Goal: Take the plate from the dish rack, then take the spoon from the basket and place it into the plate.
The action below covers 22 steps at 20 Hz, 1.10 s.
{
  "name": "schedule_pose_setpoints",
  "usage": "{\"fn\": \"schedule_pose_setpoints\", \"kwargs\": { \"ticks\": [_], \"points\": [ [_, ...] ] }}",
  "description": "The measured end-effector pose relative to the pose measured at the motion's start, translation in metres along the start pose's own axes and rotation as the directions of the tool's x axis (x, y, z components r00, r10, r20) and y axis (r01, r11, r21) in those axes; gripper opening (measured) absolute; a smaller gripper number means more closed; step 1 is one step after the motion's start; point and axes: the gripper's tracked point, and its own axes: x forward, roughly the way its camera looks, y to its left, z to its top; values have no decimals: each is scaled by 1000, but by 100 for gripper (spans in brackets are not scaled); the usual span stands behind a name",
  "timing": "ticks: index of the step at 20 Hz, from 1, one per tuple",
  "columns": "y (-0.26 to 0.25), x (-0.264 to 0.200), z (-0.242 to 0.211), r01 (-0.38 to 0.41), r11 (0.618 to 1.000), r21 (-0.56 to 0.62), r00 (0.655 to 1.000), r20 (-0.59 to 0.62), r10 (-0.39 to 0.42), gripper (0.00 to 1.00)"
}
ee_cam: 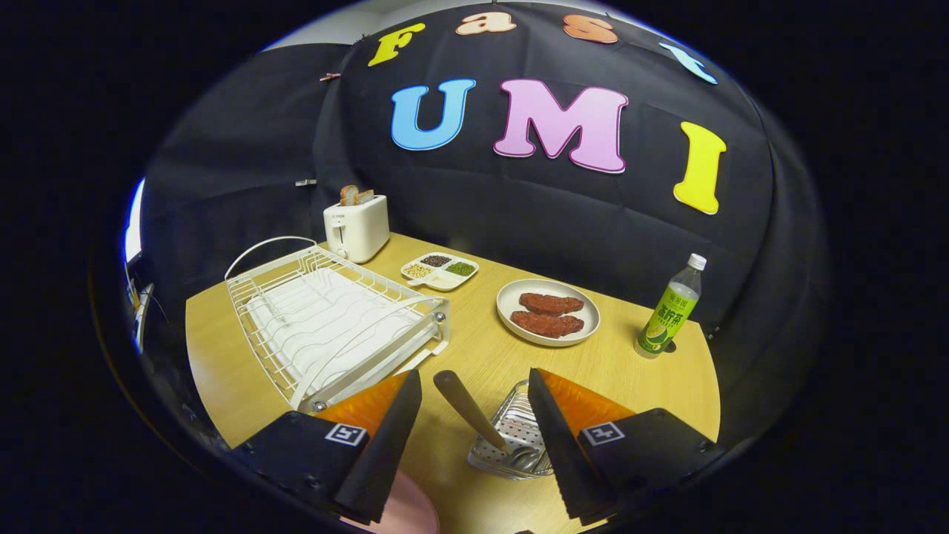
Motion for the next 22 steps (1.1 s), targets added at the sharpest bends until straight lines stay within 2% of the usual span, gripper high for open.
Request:
{"fn": "schedule_pose_setpoints", "kwargs": {
  "ticks": [2,3,4,5,6,7,10,12,13,15,18,22],
  "points": [
    [1,7,-2,6,1000,-11,1000,-8,-6,80],
    [1,10,-2,8,1000,-17,1000,-12,-9,71],
    [2,12,-3,9,1000,-26,1000,-17,-10,66],
    [4,15,-7,6,999,-32,999,-34,-8,53],
    [4,16,-13,10,999,-36,998,-58,-12,46],
    [3,18,-15,15,999,-35,997,-70,-17,30],
    [0,15,-13,22,999,-27,997,-74,-24,28],
    [-15,15,-6,74,995,-66,996,-48,-77,21],
    [-15,13,-5,72,995,-64,996,-46,-75,16],
    [-21,9,-3,84,996,-36,995,-56,-86,14],
    [-31,1,4,125,992,-4,990,-65,-125,14],
    [-42,-15,39,175,984,25,984,-35,-174,13]
  ]
}}
